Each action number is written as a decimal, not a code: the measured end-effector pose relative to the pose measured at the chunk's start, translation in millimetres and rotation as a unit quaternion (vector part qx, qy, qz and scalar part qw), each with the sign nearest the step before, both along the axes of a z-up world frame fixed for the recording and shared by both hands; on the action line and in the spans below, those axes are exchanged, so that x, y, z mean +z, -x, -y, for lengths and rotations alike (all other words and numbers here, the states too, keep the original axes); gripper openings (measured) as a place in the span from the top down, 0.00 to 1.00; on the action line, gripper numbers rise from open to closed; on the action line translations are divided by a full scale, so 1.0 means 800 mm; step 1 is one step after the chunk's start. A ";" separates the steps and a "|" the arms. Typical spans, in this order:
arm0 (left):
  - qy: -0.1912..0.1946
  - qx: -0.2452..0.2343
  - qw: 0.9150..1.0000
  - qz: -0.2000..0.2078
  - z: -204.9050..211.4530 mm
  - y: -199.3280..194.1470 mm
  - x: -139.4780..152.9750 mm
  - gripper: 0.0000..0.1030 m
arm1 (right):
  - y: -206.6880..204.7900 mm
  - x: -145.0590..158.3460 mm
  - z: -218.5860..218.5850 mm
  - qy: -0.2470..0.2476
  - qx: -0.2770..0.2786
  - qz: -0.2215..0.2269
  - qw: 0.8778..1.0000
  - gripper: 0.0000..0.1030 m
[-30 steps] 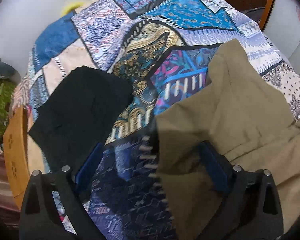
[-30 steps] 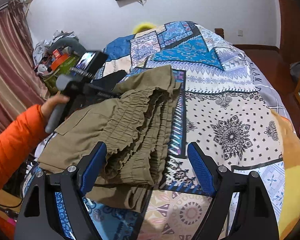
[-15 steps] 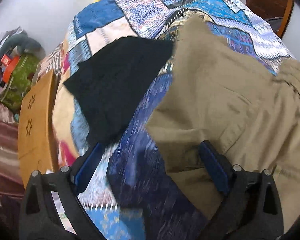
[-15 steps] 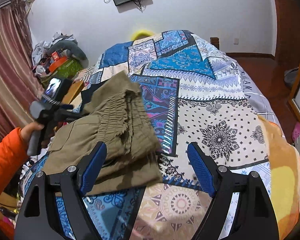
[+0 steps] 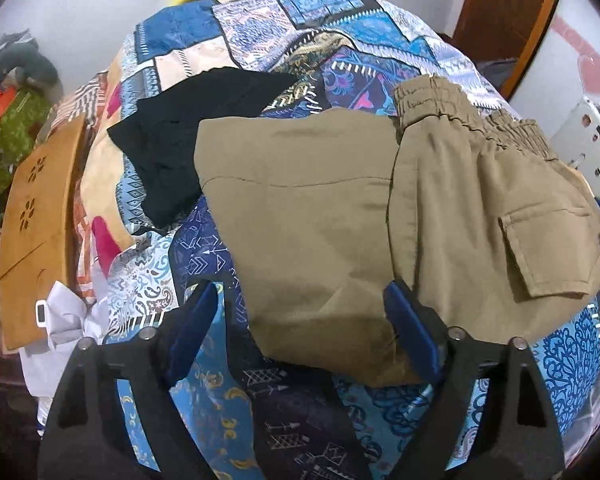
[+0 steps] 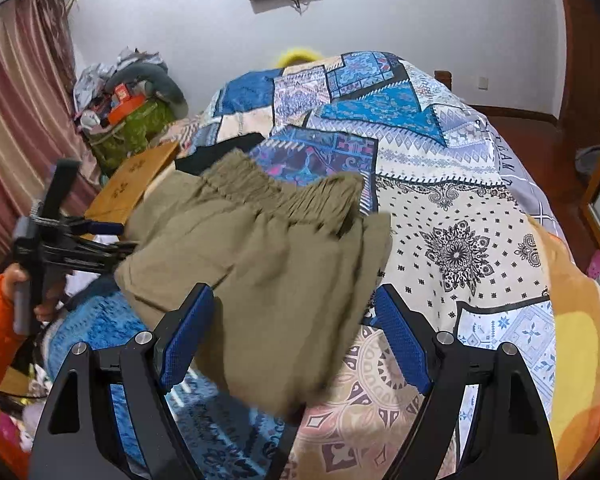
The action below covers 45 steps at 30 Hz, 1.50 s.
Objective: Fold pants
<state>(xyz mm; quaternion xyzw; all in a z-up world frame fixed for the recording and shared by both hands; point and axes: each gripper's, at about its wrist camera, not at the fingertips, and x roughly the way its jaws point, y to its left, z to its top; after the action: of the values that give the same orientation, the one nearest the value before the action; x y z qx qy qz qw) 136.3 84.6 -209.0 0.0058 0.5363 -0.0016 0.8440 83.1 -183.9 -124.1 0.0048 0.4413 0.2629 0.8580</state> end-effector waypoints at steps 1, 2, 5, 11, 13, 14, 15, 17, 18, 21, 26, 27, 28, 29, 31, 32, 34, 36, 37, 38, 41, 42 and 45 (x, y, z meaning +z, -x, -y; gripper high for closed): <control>-0.004 0.004 1.000 0.003 -0.001 0.001 0.000 0.19 | -0.002 -0.005 0.000 0.001 0.002 -0.005 1.000 0.28; -0.011 0.007 1.000 0.006 -0.003 0.004 -0.001 0.19 | -0.004 -0.010 0.001 -0.002 0.006 -0.012 1.000 0.33; -0.037 0.010 0.999 0.013 -0.013 0.014 -0.002 0.19 | -0.005 -0.019 0.005 0.002 0.004 -0.017 1.000 0.38; -0.023 0.033 0.999 -0.001 -0.055 0.034 -0.013 0.19 | -0.006 -0.026 0.016 -0.003 -0.004 -0.020 1.000 0.38; -0.027 0.039 0.999 0.001 -0.061 0.037 -0.010 0.19 | -0.006 -0.025 0.016 -0.002 -0.006 -0.020 1.000 0.38; -0.036 0.041 0.998 0.004 -0.062 0.038 -0.007 0.20 | -0.005 -0.023 0.017 0.002 -0.008 -0.018 1.000 0.38; -0.039 0.040 0.998 0.010 -0.062 0.038 -0.002 0.21 | -0.006 -0.020 0.018 0.005 -0.009 -0.015 1.000 0.40; -0.028 0.038 0.999 0.024 -0.063 0.035 0.013 0.30 | -0.008 -0.014 0.018 0.007 -0.002 -0.017 1.000 0.49; -0.020 0.036 0.999 0.034 -0.062 0.032 0.023 0.33 | -0.009 -0.011 0.018 0.007 0.001 -0.017 1.000 0.55; -0.006 0.025 0.998 0.065 -0.051 0.016 0.051 0.40 | -0.016 -0.001 0.015 0.010 0.008 -0.003 1.000 0.58; 0.016 -0.024 0.995 0.097 -0.007 -0.024 0.082 0.43 | -0.046 0.004 0.004 0.007 0.010 0.013 1.000 0.58; 0.021 -0.035 0.994 0.099 0.004 -0.033 0.084 0.43 | -0.056 0.002 0.000 0.009 0.011 0.013 1.000 0.58; 0.027 -0.049 0.993 0.099 0.017 -0.043 0.084 0.43 | -0.063 -0.001 -0.004 0.010 0.012 0.010 1.000 0.58; 0.030 -0.058 0.993 0.097 0.026 -0.050 0.083 0.43 | -0.069 -0.003 -0.005 0.010 0.015 0.007 1.000 0.58; 0.028 -0.079 0.992 0.091 0.046 -0.067 0.075 0.43 | -0.082 -0.013 -0.013 0.013 0.025 -0.001 1.000 0.58; 0.025 -0.089 0.992 0.088 0.055 -0.074 0.069 0.43 | -0.085 -0.017 -0.013 0.016 0.028 -0.006 0.999 0.58; 0.021 -0.097 0.992 0.073 0.068 -0.086 0.053 0.43 | -0.094 -0.032 -0.018 0.016 0.035 -0.027 0.999 0.60; 0.027 -0.096 0.994 0.047 0.073 -0.097 0.029 0.46 | -0.096 -0.041 -0.019 0.010 0.041 -0.036 0.998 0.65; 0.031 -0.096 0.994 0.035 0.074 -0.101 0.016 0.50 | -0.095 -0.040 -0.018 0.010 0.042 -0.033 0.999 0.66; 0.034 -0.095 0.994 0.031 0.074 -0.101 0.008 0.51 | -0.093 -0.038 -0.018 0.016 0.044 -0.025 0.999 0.69; 0.040 -0.108 0.992 0.046 0.076 -0.092 0.009 0.62 | -0.086 -0.025 -0.018 0.027 0.055 0.007 0.998 0.77; 0.040 -0.111 0.992 0.047 0.078 -0.090 0.009 0.64 | -0.084 -0.020 -0.021 0.033 0.061 0.018 0.997 0.80; 0.017 -0.120 0.991 0.058 0.086 -0.087 0.009 0.66 | -0.078 -0.002 -0.034 0.056 0.083 0.057 0.993 0.84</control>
<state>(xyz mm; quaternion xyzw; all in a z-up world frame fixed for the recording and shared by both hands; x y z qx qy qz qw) 205.8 15.8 -201.9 0.0560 0.4819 -0.1116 0.8673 145.3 -157.1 -125.5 -0.0947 0.4040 0.3081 0.8561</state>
